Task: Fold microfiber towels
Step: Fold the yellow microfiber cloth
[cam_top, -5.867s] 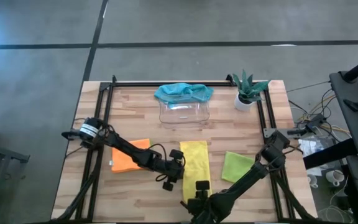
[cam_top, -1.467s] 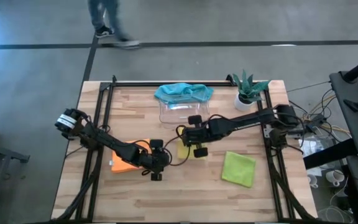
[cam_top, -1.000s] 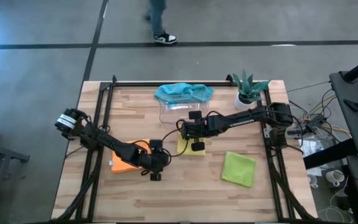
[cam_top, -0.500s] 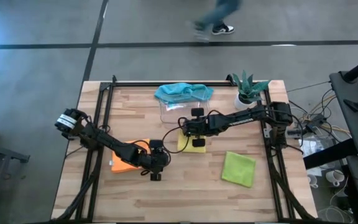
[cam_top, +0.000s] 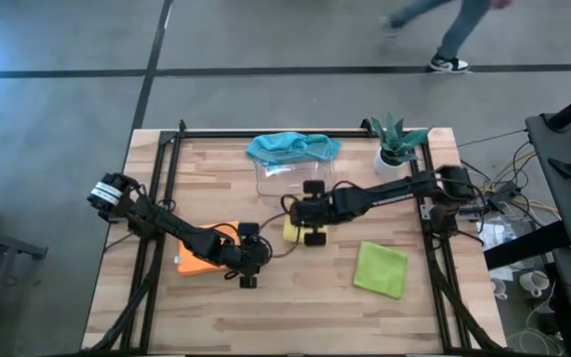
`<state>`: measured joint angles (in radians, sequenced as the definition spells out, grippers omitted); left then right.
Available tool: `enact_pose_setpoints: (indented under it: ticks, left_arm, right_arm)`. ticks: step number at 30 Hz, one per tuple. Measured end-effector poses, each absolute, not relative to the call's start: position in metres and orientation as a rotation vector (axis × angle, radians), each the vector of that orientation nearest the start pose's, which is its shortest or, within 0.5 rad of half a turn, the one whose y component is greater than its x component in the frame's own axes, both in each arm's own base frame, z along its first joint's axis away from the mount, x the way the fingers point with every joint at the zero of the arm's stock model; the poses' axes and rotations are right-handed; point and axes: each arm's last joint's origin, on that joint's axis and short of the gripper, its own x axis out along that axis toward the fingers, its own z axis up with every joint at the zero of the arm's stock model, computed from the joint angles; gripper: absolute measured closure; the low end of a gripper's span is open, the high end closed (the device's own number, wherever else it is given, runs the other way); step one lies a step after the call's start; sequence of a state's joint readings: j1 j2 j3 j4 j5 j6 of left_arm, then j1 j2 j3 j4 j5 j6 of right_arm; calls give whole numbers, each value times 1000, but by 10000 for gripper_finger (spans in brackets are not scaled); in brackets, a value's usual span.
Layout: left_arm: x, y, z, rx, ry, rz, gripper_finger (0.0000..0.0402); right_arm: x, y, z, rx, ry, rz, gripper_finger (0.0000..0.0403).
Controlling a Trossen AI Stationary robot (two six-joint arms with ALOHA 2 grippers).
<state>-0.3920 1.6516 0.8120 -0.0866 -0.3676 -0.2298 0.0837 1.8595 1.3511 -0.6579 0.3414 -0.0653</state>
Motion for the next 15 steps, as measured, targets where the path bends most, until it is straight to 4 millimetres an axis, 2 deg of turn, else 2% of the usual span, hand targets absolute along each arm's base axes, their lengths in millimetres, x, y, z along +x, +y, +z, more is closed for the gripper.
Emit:
enact_pose_setpoints:
  ticks: [6, 8, 11, 15]
  left_arm:
    - [287, -108, 149, 127, 852, 76, 262]
    - [287, -107, 149, 128, 854, 76, 262]
    - [287, -107, 149, 128, 854, 76, 262]
    - [287, -108, 149, 128, 853, 75, 262]
  right_arm:
    - [373, 38, 171, -238, 1131, -202, 304]
    - [375, 46, 155, -202, 1150, -155, 311]
    - [376, 69, 138, -124, 1198, 10, 319]
    - [370, 111, 141, -100, 1239, 197, 327]
